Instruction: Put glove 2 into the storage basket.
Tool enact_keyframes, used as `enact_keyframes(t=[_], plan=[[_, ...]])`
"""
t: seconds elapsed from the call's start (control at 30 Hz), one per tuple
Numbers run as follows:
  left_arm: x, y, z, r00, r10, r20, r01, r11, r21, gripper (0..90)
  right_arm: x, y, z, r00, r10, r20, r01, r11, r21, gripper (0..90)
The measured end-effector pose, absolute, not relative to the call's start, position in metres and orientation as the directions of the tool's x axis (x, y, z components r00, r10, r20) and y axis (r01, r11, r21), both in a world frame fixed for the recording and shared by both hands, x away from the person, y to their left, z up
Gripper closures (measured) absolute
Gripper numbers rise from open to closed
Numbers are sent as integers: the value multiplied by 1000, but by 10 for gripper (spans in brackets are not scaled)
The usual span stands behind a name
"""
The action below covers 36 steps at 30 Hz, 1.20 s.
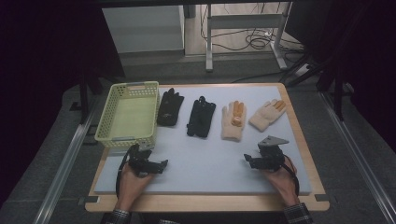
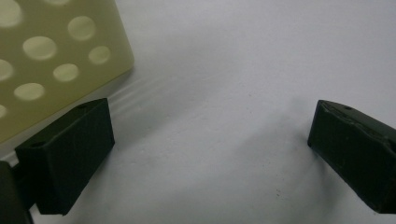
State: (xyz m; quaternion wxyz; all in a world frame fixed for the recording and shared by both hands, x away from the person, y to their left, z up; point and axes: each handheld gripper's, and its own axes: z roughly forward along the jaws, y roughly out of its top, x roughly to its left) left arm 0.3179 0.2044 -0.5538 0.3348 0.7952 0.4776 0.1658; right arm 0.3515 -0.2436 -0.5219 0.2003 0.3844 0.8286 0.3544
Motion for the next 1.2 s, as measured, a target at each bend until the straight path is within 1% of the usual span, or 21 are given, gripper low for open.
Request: enact_keyframes(t=[0.33, 0.77, 0.97, 1.2], plan=[[318, 204, -554, 488, 871, -56, 648, -319, 691, 5, 360, -229, -514, -643, 765, -24, 489, 435, 756, 254], [318, 204, -554, 488, 871, -56, 648, -319, 691, 5, 372, -210, -513, -670, 742, -23, 482, 458, 747, 256], [318, 204, -554, 488, 871, -56, 649, -319, 691, 5, 379, -201, -517, -681, 732, -22, 476, 466, 745, 281], [318, 204, -554, 488, 871, -57, 649, -319, 691, 5, 388, -185, -512, -700, 714, -17, 462, 471, 752, 305]])
